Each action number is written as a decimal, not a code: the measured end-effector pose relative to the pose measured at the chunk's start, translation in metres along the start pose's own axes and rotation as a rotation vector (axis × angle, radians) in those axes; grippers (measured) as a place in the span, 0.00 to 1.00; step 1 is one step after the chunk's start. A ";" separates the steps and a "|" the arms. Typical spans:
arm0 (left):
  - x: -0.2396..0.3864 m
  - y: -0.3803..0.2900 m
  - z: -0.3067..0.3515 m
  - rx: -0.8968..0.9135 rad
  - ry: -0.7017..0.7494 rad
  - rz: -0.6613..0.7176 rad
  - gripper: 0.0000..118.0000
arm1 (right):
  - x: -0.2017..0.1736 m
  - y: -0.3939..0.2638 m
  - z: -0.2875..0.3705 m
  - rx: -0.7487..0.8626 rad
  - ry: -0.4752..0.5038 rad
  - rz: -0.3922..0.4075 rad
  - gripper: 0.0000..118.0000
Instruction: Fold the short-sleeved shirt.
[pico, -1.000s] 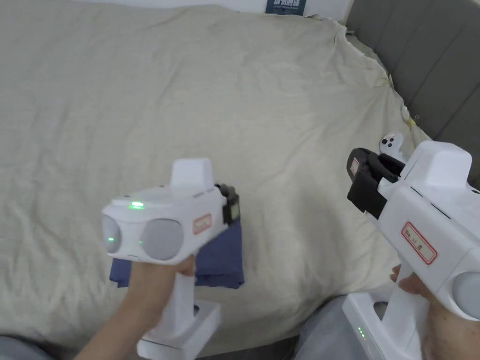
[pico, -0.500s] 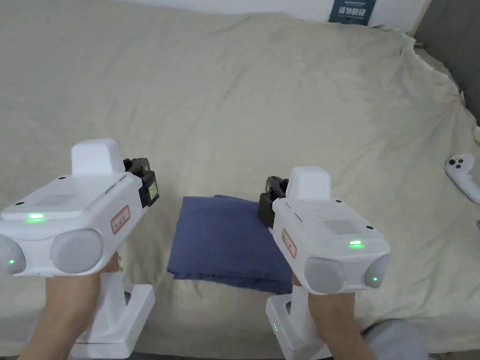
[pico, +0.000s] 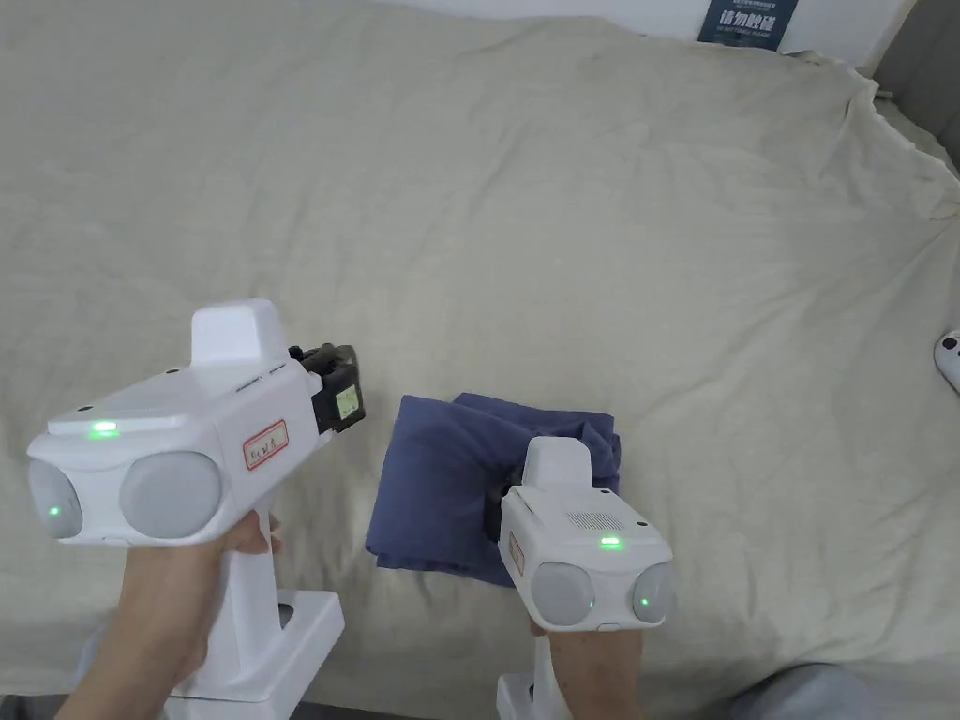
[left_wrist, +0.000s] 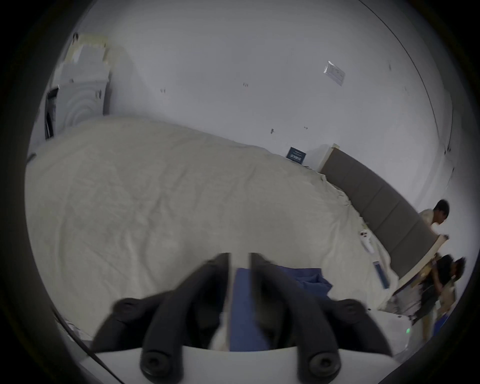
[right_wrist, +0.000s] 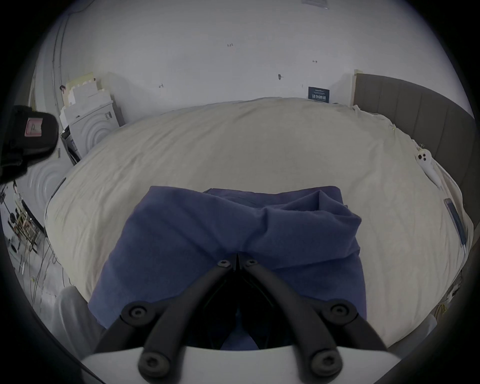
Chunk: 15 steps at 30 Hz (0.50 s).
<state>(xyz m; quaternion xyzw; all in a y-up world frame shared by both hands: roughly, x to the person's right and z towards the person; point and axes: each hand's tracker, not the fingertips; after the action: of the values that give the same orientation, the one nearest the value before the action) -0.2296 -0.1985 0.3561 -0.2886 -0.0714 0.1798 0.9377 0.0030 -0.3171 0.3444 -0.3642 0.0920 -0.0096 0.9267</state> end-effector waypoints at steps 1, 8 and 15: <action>-0.006 0.003 -0.008 -0.027 -0.041 0.049 0.27 | 0.001 -0.001 0.000 -0.002 0.002 -0.003 0.00; -0.048 0.002 -0.063 -0.269 -0.344 0.275 1.00 | 0.000 0.004 0.003 -0.014 0.011 -0.004 0.00; -0.096 -0.023 -0.122 -0.526 -0.456 0.446 1.00 | 0.002 0.005 0.002 -0.016 0.022 -0.014 0.00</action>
<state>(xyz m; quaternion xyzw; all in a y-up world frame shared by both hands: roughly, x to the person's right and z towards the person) -0.2830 -0.3153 0.2656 -0.4794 -0.2567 0.4134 0.7303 0.0049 -0.3120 0.3424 -0.3721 0.0996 -0.0194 0.9226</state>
